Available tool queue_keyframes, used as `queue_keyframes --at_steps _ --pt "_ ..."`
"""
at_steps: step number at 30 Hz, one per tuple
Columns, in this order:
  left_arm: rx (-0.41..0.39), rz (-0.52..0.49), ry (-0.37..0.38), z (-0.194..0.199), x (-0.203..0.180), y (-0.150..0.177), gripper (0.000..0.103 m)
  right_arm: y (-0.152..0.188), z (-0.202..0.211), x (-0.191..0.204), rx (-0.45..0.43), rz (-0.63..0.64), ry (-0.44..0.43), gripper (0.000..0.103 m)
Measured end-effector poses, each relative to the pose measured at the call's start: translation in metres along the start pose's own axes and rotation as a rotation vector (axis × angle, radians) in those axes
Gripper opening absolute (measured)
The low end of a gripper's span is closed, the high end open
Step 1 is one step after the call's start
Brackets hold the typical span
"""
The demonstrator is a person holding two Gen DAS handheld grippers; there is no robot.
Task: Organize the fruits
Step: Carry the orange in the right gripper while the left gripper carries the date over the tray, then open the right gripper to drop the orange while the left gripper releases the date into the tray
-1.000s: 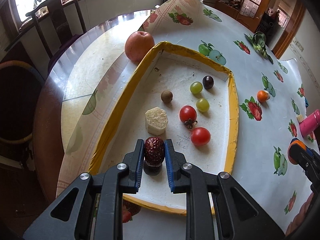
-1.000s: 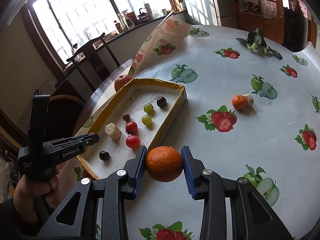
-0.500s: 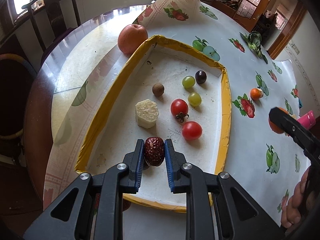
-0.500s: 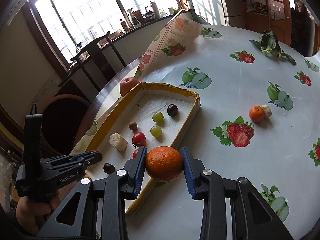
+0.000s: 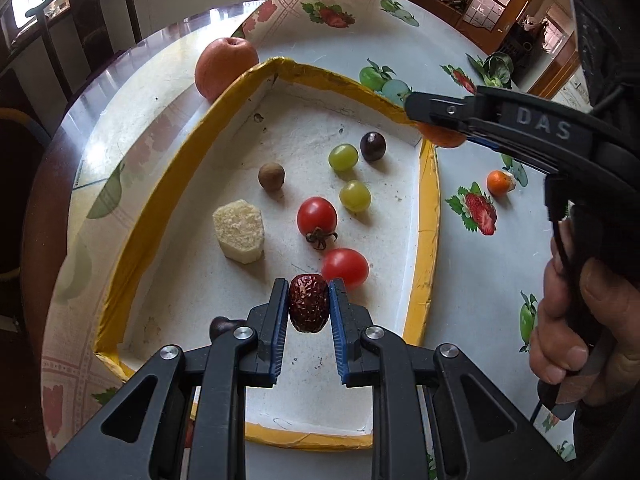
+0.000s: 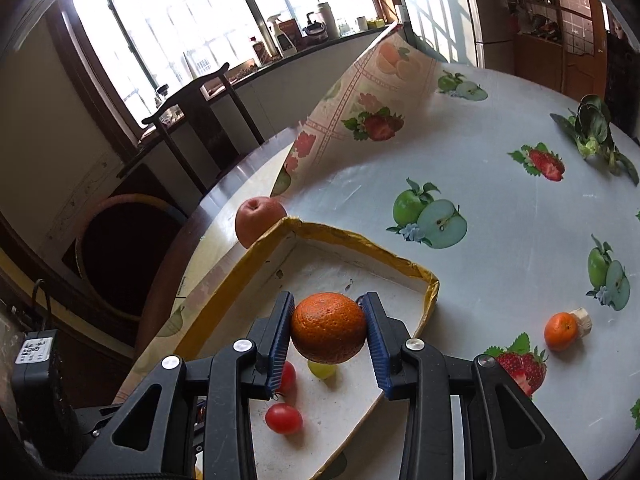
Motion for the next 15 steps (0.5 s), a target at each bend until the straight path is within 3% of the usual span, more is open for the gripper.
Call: queue_keyframes --at_steps 5,15 --pt "0.037 -0.007 -0.002 -0.019 -0.004 0.01 0.018 0.023 -0.041 0.0 0.087 0.039 0.018 0.036" --pt "0.043 -0.002 -0.015 -0.032 0.002 0.009 0.018 0.032 -0.074 -0.002 0.136 0.074 0.039 0.036"
Point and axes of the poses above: each gripper's, at about its wrist camera, not at the fingertips, and z roughly against the way its jaws point, x to its left, y to its underside, the point moved 3 cm from there along -z, roughly the way its jaws point, and after that the axes turned 2 degrees about y, right-handed, at the moved point
